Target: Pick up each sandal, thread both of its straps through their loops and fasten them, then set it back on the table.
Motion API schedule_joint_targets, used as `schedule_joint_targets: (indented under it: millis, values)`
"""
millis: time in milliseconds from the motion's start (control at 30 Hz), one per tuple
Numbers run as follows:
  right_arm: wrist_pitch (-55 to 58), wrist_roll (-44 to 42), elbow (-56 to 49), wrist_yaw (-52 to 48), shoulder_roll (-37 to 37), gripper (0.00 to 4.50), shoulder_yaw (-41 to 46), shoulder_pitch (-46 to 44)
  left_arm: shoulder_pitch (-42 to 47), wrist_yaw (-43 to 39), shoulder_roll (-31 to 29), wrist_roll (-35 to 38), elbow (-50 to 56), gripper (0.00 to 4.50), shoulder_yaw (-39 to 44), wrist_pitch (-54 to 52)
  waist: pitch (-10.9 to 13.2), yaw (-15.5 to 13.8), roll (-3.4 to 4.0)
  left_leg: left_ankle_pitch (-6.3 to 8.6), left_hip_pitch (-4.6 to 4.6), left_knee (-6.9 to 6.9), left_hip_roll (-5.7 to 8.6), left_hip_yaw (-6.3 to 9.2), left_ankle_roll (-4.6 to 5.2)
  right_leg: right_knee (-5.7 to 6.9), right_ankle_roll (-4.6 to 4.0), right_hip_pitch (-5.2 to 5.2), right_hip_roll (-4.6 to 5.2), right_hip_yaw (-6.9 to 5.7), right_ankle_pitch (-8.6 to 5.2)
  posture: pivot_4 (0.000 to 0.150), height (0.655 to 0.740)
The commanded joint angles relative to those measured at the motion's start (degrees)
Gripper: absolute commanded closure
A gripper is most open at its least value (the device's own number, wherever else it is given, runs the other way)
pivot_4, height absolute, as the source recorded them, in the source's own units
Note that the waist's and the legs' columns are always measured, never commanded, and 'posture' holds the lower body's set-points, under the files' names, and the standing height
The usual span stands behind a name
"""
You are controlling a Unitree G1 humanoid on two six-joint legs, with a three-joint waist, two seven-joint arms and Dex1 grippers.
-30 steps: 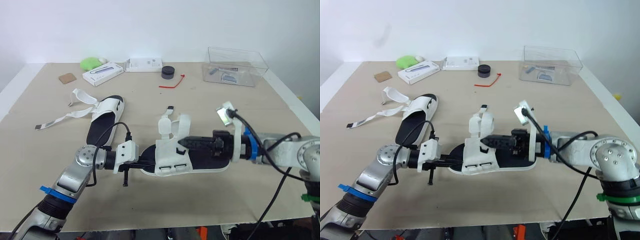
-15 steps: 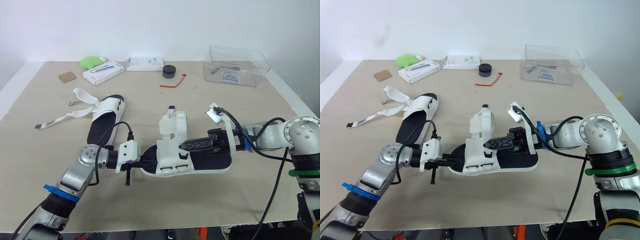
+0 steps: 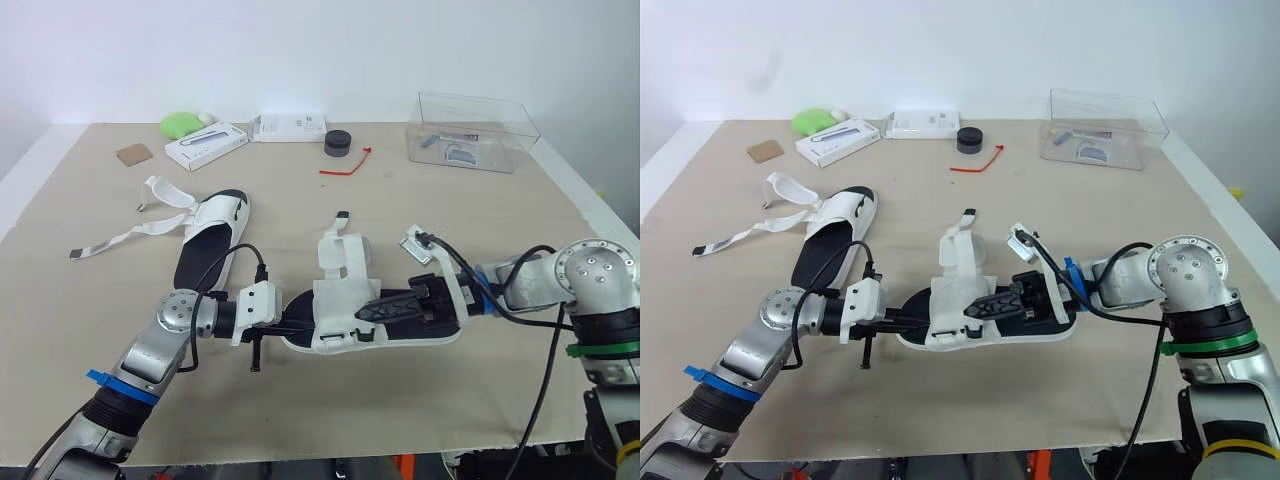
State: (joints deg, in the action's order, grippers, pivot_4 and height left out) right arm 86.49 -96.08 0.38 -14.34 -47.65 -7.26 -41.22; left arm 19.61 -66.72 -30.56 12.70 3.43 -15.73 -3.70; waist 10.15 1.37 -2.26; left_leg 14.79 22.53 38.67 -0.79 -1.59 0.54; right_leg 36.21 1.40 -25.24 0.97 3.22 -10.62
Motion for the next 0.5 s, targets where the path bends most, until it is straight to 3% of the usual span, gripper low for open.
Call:
schedule_joint_targets:
  millis: [33, 233, 500]
  values:
    - [-0.31, 0.75, 0.70, 0.36, 0.58, 4.46, 1.73, -2.99, 0.13, -0.19, -0.14, -0.41, 0.06, 4.50, -0.26, 0.66, 0.00, 0.00, 0.00, 0.00, 0.00, 0.00, 0.00, -0.01, 0.00, 0.00, 0.00, 0.00, 0.00, 0.00, 0.00, 0.150, 0.7400]
    - [-0.15, 0.76, 2.53, 1.01, 2.01, 4.46, 2.20, -4.74, 0.21, -0.46, -0.17, -0.42, -0.14, 4.50, -0.21, 0.82, 0.00, -0.01, 0.00, 0.00, 0.02, -0.01, 0.00, 0.00, 0.00, -0.02, 0.00, -0.01, 0.00, -0.01, 0.00, 0.150, 0.7400]
    - [1.00, -0.55, -1.75, 1.62, 1.50, 4.46, 1.60, 0.11, -0.20, -0.41, -0.34, -0.61, 0.08, 4.50, -0.28, 0.95, -0.01, 0.03, 0.01, 0.01, 0.04, -0.01, 0.00, 0.00, 0.01, -0.05, 0.00, -0.01, 0.01, -0.01, 0.00, 0.150, 0.7400]
